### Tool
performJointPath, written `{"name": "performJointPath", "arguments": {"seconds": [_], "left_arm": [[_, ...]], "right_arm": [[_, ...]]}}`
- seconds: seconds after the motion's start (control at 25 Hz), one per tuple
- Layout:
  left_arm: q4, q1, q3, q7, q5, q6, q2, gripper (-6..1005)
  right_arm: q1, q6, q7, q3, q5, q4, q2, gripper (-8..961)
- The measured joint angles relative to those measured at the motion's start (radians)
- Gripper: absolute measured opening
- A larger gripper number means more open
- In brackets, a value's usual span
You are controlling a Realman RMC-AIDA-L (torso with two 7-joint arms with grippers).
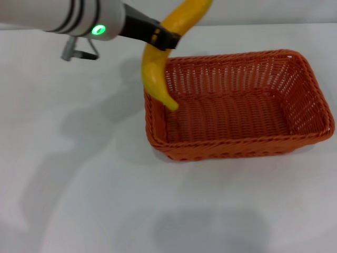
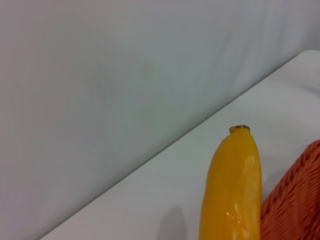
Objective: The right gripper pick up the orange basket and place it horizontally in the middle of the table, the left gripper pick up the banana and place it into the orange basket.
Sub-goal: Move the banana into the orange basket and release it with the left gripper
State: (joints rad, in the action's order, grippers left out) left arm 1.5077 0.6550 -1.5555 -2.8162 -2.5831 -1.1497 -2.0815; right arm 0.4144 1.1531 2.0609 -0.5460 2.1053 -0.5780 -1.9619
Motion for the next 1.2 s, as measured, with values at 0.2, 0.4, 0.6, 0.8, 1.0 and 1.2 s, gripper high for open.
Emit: {"name": "performJointPath", "arguments": {"seconds": [0.2,0.4,0.6,0.8,1.0,1.2], "left_arm": [[-0.046,0.026,-0.034,0.008,0.045,0.053,-0.001,553],[-0.054,0.035,-0.075,0.010,0.088,0.071,-0.001,559],[-0.055,0.038,-0.130,0.009,0.138,0.073,-0.002,566],[-0.050,0.035,-0.157,0.000,0.153,0.068,-0.002,572],[-0.047,0.028,-0.159,-0.005,0.155,0.065,-0.002,578],[-0.048,0.022,-0.159,-0.009,0.159,0.064,-0.002,585]], "right_arm": [[0.001,-0.001,0.001,0.000,0.000,-0.001,0.000,843],[0.001,-0.001,0.001,0.000,-0.001,-0.002,0.000,843],[0.001,-0.001,0.009,0.000,0.001,-0.001,0.001,843],[0.002,-0.002,0.011,0.000,0.001,0.000,0.004,843],[0.003,-0.002,0.011,0.000,0.002,0.001,0.006,843],[0.002,-0.003,0.012,0.000,0.002,-0.002,0.006,843]]}}
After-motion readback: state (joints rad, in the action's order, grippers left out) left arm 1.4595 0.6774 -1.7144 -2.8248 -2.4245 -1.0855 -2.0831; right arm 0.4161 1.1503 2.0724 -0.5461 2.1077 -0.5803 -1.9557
